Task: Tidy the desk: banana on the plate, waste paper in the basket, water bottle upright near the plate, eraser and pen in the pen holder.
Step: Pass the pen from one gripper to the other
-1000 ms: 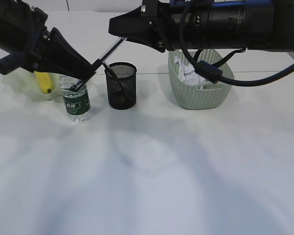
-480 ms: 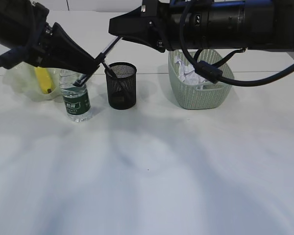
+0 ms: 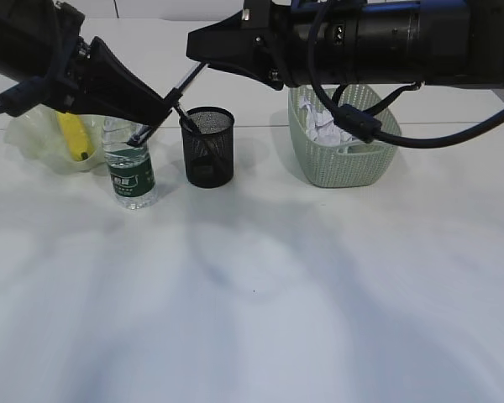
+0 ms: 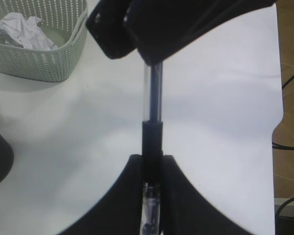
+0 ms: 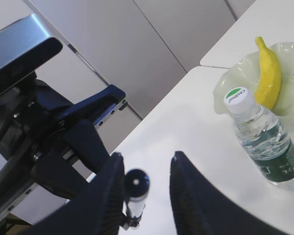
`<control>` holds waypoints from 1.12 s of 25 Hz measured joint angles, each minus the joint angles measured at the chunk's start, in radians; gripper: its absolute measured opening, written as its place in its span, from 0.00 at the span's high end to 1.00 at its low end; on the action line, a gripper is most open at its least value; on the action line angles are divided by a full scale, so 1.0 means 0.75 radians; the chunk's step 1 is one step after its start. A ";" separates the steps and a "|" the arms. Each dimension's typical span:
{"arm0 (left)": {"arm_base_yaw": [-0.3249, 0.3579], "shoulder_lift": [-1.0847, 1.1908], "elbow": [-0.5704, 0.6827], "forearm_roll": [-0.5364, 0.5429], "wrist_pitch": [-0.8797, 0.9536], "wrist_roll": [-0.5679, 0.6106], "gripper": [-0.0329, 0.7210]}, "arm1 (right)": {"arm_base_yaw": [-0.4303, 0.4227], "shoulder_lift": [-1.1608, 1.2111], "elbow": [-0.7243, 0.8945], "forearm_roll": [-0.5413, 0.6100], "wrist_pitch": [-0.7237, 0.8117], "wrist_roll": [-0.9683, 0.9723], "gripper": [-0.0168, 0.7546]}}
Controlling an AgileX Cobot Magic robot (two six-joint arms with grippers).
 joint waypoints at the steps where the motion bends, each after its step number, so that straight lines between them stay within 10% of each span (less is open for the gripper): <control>1: 0.000 0.000 0.000 0.000 0.000 0.000 0.91 | 0.000 0.000 0.000 0.000 0.000 0.000 0.67; 12: 0.000 0.000 0.000 0.000 -0.011 0.000 0.91 | 0.000 0.000 0.000 0.005 0.003 0.000 0.90; 28: 0.000 0.000 0.000 0.000 -0.011 0.001 0.91 | 0.000 0.000 0.000 0.009 0.005 0.000 0.91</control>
